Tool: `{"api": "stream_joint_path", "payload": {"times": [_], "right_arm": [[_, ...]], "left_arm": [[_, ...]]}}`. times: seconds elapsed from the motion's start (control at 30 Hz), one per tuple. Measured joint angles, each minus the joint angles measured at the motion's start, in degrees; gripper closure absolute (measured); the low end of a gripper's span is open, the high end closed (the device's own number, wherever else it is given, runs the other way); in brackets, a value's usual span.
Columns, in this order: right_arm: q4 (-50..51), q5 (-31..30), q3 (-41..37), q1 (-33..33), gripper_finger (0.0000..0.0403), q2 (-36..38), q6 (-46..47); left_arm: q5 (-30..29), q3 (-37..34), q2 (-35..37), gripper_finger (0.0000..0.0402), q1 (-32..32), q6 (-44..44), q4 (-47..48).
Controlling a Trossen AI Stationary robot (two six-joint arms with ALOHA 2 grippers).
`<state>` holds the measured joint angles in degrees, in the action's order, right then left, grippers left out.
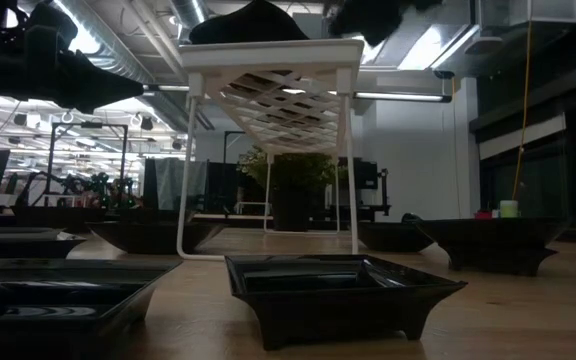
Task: Pick & Place Mini shaped plates
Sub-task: Stack the leaf shaped plate on top of the leaf shaped plate on the shelf
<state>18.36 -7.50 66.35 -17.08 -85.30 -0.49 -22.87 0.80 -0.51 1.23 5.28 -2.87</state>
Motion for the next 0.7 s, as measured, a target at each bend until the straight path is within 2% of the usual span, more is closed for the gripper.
{"api": "stream_joint_path", "payload": {"times": [0.13,0.23,0.33,0.43,0.5,0.7], "right_arm": [[8.0,0.1,5.4,-0.9,0.0299,0.0,-0.1],[21.4,-0.1,10.2,-1.5,0.0299,0.1,1.5],[33.6,-0.8,12.4,-1.6,0.0299,0.1,9.3],[40.6,-4.0,11.3,-1.6,0.0299,0.1,16.7],[40.9,-7.3,8.4,-1.6,0.0299,0.1,19.7],[33.6,-13.3,-2.4,-1.2,0.0299,0.0,31.0]], "left_arm": [[0.0,0.0,0.0,0.0347,0.0,0.0,0.0],[0.0,0.0,0.0,0.0348,0.0,0.0,0.0],[0.0,0.0,0.0,0.0350,0.0,0.0,0.0],[0.0,0.0,0.0,0.0349,0.0,0.0,0.0],[0.0,0.0,0.0,0.0348,0.0,0.0,0.0],[0.0,0.0,0.0,0.0350,0.0,0.0,0.0]]}}
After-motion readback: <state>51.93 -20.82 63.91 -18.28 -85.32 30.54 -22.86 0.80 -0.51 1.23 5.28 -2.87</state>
